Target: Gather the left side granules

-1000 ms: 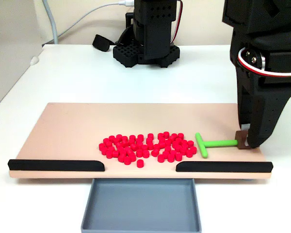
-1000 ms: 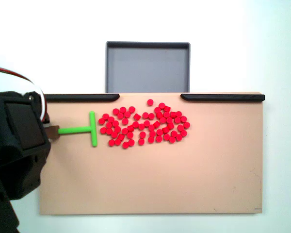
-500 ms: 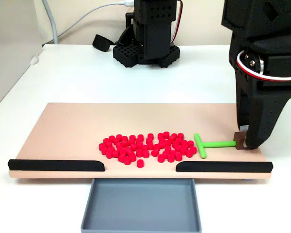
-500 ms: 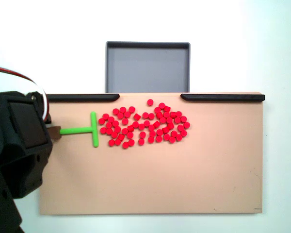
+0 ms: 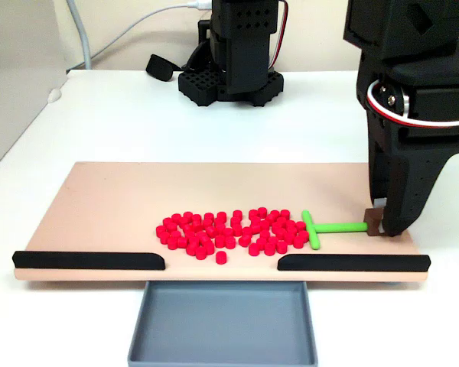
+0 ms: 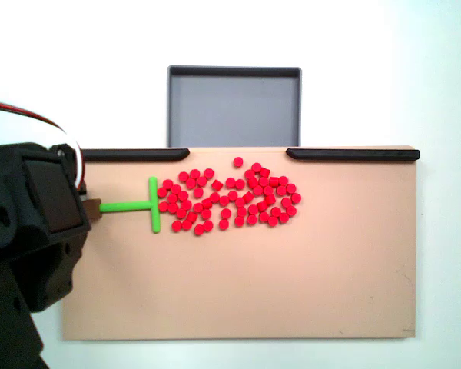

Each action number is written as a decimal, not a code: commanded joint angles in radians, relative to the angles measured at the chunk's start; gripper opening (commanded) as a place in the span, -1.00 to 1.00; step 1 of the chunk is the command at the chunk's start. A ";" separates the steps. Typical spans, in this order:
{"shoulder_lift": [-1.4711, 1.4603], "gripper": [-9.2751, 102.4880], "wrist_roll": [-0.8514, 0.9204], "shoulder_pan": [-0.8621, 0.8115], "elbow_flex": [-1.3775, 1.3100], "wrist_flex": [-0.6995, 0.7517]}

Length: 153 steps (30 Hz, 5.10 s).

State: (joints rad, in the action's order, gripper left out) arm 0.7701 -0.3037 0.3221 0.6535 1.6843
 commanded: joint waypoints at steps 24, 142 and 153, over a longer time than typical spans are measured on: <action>0.012 -0.84 0.005 -0.040 -0.011 -0.002; 0.643 -0.84 1.578 -0.411 0.706 -0.158; 0.706 -0.84 1.723 -0.351 0.756 -0.158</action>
State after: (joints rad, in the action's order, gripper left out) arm 1.4174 1.4005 -0.0430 1.4021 1.5294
